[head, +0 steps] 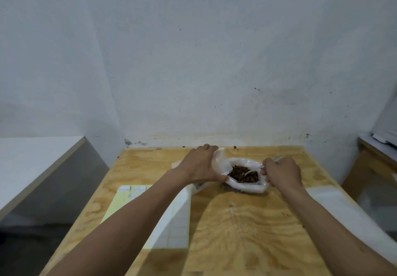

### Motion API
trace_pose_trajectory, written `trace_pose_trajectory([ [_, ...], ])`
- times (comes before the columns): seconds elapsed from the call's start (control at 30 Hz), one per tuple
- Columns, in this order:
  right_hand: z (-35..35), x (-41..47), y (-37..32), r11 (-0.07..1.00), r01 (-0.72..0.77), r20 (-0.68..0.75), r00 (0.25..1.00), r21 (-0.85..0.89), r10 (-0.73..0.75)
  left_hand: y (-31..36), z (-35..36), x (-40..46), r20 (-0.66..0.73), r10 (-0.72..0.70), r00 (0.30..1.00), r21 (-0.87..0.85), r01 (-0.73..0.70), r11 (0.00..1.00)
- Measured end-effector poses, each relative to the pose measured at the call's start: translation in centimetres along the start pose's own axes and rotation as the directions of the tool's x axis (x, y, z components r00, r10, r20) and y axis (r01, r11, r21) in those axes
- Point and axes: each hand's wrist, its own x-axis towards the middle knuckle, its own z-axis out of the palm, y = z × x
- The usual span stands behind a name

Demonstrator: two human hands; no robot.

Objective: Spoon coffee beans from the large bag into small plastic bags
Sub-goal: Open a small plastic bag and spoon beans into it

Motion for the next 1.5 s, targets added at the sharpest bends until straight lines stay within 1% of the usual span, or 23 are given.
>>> trace_pose_trajectory([
  [0.1,-0.5,0.6,-0.2,0.992,-0.075,-0.012,0.997,0.103,0.077,-0.7,-0.5,-0.2,-0.007,0.001,1.000,-0.002,-0.001,1.000],
  [0.17,-1.2,1.1,-0.7,0.988,-0.091,-0.034,0.995,0.123,0.096,-1.4,-1.0,-0.3,-0.007,-0.023,1.000,-0.047,0.023,0.999],
  [0.27,-2.1,1.6,-1.7,0.988,-0.077,-0.050,0.995,0.131,0.085,-2.4,-1.7,-0.3,-0.006,-0.083,0.997,-0.166,0.081,0.983],
  [0.37,-2.4,1.9,-2.9,0.983,-0.078,-0.040,0.996,0.168,0.085,-2.7,-2.2,-0.4,-0.006,-0.109,0.994,-0.255,0.103,0.961],
  [0.47,-2.2,2.1,-4.6,0.973,-0.062,-0.007,0.998,0.224,0.065,-3.1,-2.5,-0.3,0.000,-0.133,0.991,-0.296,0.127,0.947],
  [0.57,-1.3,1.4,-6.4,0.969,-0.003,0.020,1.000,0.248,-0.002,-3.7,-2.7,0.1,0.005,-0.162,0.987,-0.299,0.156,0.941],
  [0.73,1.2,-0.7,-7.8,0.965,0.144,0.037,0.987,0.221,-0.156,-4.9,-3.6,-0.1,-0.039,-0.216,0.976,-0.293,0.196,0.936],
  [0.83,2.5,-1.3,-7.8,0.952,0.221,0.043,0.971,0.213,-0.236,-5.6,-3.5,-0.6,-0.030,-0.242,0.970,-0.278,0.224,0.934],
  [0.9,3.2,-1.5,-7.6,0.947,0.242,0.052,0.965,0.213,-0.259,-5.7,-3.3,-0.9,-0.016,-0.252,0.968,-0.256,0.239,0.937],
  [1.03,3.1,-1.5,-7.5,0.950,0.232,0.024,0.970,0.210,-0.242,-4.9,-3.1,-1.0,-0.017,-0.253,0.967,-0.264,0.240,0.934],
  [1.1,2.2,-1.2,-7.4,0.959,0.194,-0.016,0.981,0.207,-0.195,-4.6,-3.0,-0.9,-0.014,-0.262,0.965,-0.301,0.246,0.921],
  [1.23,-0.5,0.3,-6.5,0.976,0.100,-0.085,0.993,0.195,-0.085,-4.8,-3.0,-0.3,-0.055,-0.272,0.961,-0.401,0.229,0.887],
  [1.3,-1.8,0.7,-5.4,0.990,0.078,-0.095,0.993,0.116,-0.067,-4.6,-3.4,-0.1,-0.069,-0.280,0.957,-0.473,0.216,0.854],
  [1.4,-2.8,0.4,-3.6,0.996,0.082,-0.095,0.992,-0.030,-0.084,-4.2,-4.1,0.1,-0.082,-0.272,0.959,-0.569,0.179,0.803],
  [1.47,-2.7,0.1,-2.5,0.993,0.096,-0.067,0.993,-0.073,-0.101,-4.0,-4.3,0.3,-0.075,-0.278,0.958,-0.646,0.166,0.745],
  [1.5,-2.5,0.1,-1.9,0.993,0.096,-0.035,0.995,-0.068,-0.099,-3.8,-4.4,0.4,-0.074,-0.283,0.956,-0.669,0.163,0.725],
])
